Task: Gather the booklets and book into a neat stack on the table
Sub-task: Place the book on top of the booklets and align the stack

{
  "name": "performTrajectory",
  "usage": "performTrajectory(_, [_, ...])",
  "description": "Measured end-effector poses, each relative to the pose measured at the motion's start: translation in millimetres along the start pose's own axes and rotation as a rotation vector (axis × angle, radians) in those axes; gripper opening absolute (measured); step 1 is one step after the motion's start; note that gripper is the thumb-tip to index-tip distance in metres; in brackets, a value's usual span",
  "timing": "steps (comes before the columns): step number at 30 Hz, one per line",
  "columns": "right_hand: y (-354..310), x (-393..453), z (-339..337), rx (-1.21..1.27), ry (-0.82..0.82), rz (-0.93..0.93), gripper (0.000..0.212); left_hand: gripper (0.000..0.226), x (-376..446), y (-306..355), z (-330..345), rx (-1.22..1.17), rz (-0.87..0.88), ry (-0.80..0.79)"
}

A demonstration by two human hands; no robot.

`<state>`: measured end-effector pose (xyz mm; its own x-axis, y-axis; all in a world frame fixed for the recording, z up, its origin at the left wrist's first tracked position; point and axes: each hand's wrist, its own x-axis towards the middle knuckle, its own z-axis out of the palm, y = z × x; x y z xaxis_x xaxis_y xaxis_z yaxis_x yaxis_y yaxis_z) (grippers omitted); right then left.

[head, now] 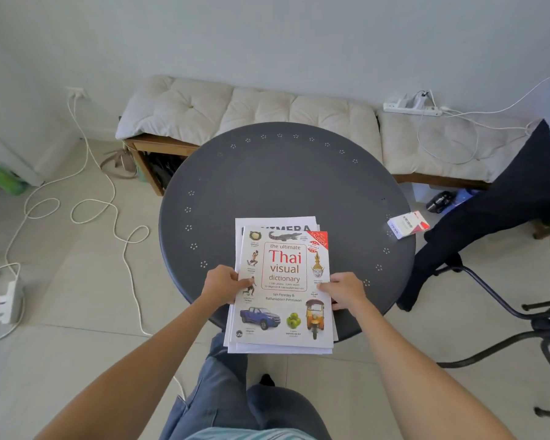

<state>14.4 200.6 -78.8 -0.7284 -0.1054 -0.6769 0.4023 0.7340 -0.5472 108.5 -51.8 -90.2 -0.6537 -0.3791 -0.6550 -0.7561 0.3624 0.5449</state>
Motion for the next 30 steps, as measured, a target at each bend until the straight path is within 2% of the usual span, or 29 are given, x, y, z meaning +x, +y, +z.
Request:
performTrajectory(3, [-2, -4, 5, -0.231, 0.105, -0.080, 0.019, 0.034, 1, 3, 0, 0.108, -0.028, 0.045])
performTrajectory(5, [-4, -9, 7, -0.293, 0.178, -0.091, 0.028, 0.038, 1, 5, -1, 0.179, -0.034, 0.082])
performTrajectory(9, [-1, -12, 15, -0.154, 0.188, 0.051, 0.045, 0.060, 3, 7, -2, 0.154, -0.074, 0.075])
performTrajectory(11, [-2, -13, 20, -0.036, 0.168, 0.118, 0.043, 0.055, 4, 8, -2, 0.070, -0.110, 0.036])
performTrajectory(14, [-4, -13, 29, 0.088, 0.153, 0.155, 0.028, 0.041, 4, 8, -1, -0.010, -0.152, 0.038])
performTrajectory(20, [-11, -12, 29, 0.214, 0.080, 0.210, 0.028, 0.041, 4, 10, 0, -0.096, -0.191, -0.051])
performTrajectory(27, [-8, -16, 35, 0.302, 0.091, 0.079, 0.018, 0.029, 1, 15, -2, -0.276, -0.143, -0.036])
performTrajectory(30, [-14, -13, 31, 0.415, 0.058, 0.058, 0.027, 0.026, 0, 22, -6, -0.354, -0.119, -0.039])
